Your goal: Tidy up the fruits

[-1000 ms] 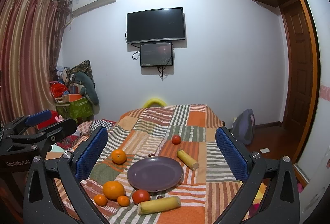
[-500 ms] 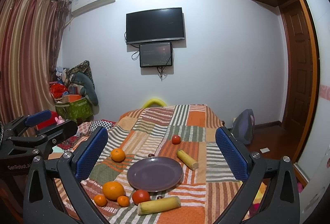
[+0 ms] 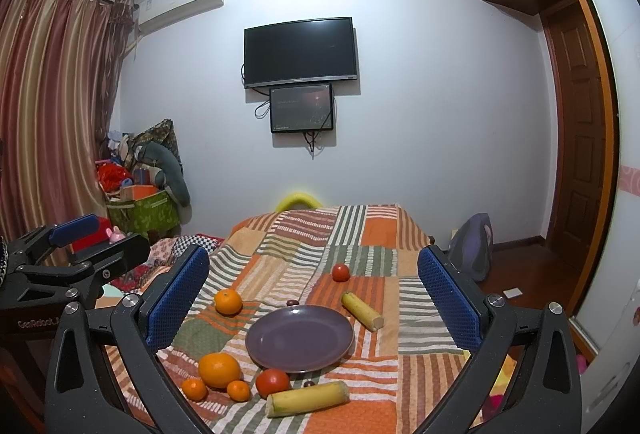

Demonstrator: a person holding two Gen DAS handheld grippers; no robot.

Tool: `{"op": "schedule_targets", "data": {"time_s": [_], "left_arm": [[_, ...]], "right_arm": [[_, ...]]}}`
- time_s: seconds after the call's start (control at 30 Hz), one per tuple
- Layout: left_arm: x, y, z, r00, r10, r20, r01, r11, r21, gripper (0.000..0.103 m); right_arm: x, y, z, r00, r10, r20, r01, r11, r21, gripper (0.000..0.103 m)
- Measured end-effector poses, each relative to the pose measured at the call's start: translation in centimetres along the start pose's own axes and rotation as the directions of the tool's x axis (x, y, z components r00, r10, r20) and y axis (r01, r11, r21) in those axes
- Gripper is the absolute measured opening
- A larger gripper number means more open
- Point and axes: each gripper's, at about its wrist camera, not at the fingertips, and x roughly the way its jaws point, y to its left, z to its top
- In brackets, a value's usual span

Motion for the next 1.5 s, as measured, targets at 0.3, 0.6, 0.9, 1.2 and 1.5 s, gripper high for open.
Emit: {"op": "schedule_targets", "data": {"time_s": [0.3,0.6,0.9,1.2,1.5], "left_arm": [[0.1,-0.2,0.1,1.000,0.004,0.005,-0.004,1.000,0.003,0.103],[0.0,-0.2,0.1,1.000,0.004,0.006,-0.004,1.000,0.002,0.103],[0.3,-0.1,0.1,1.000,-0.003,-0.004,0.003,1.000,-0.005,0.103],[2.7,1.1,-1.3,0.994,-0.027,-0.109,0.025,1.000,-0.015,0.103],[7.1,2.9,-5.0,0.950,-0.091,-0.300,0.071,0.995,-0.076,0.103]], "right_arm": [[0.0,0.0,0.1,1.000,-0.002,-0.002,0.002,1.000,0.000,0.103],[-0.2,-0.1,0.1,1.000,-0.010,-0.003,0.010,1.000,0.004,0.103],[0.3,-0.1,-0.2,1.000,-0.007,-0.026,0.007,1.000,0.008,0.103],[2.4,-1.0,-2.0,0.992,0.005,-0.127,-0.001,1.000,0.028,0.103],[6.1,-1.1,-6.1,0.942,0.048,-0.331,-0.037,0.999,0.040,0.103]]}}
